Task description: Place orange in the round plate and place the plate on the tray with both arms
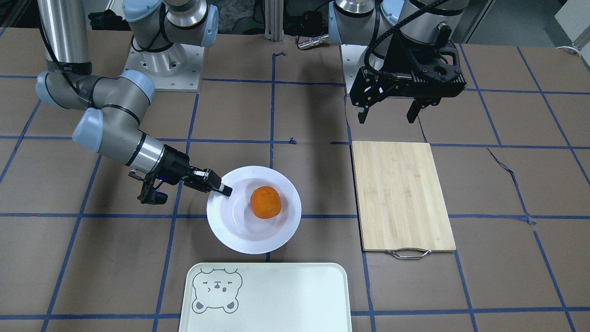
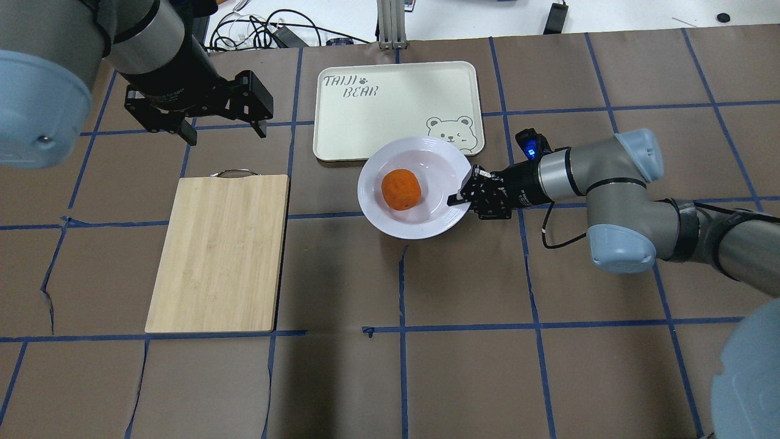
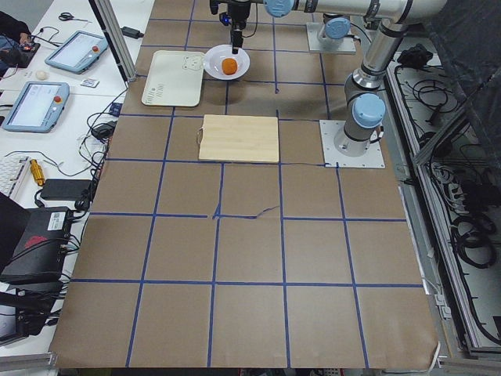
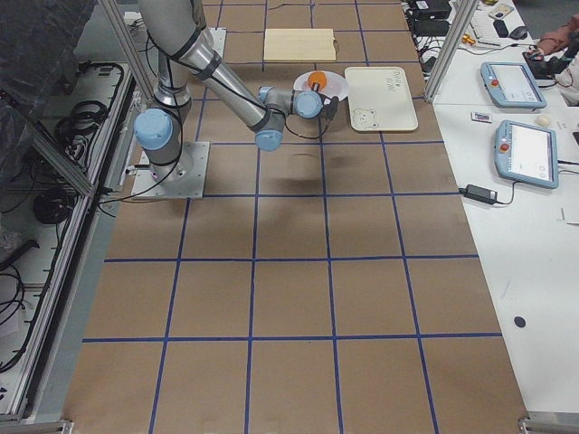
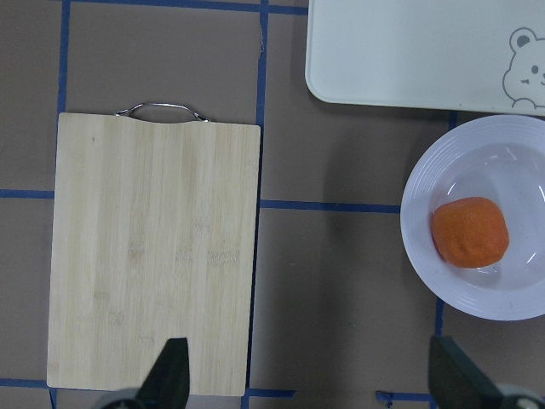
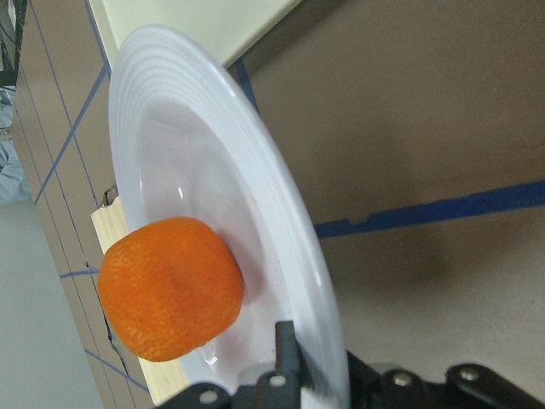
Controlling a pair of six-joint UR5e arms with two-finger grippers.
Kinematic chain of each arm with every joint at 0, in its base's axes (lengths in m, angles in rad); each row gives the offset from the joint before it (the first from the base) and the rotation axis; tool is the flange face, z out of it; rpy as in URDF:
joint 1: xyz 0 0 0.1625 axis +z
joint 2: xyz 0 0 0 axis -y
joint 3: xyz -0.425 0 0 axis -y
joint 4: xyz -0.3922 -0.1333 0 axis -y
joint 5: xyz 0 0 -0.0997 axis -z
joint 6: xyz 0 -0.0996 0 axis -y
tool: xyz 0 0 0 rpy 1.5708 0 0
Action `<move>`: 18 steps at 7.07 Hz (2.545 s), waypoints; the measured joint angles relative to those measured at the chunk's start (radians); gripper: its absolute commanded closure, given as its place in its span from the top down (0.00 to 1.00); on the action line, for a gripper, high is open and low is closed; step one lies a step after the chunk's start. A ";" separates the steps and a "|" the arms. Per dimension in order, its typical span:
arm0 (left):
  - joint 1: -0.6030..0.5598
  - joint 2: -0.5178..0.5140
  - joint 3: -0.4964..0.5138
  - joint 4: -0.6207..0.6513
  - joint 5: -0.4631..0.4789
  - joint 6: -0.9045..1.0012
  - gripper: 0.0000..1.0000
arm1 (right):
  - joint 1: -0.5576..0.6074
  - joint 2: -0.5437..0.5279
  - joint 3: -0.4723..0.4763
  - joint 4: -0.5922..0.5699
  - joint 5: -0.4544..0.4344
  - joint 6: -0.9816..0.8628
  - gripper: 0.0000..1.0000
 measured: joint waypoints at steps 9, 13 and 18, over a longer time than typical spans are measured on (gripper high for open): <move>0.000 0.000 -0.001 0.000 0.001 0.000 1.00 | 0.086 0.459 -0.715 0.130 -0.012 0.233 0.00; 0.000 0.000 -0.002 0.000 0.000 0.000 1.00 | 0.089 0.486 -0.709 0.128 -0.005 0.227 0.61; 0.000 0.000 -0.001 0.000 -0.001 0.000 1.00 | 0.085 0.435 -0.699 0.139 -0.073 0.220 1.00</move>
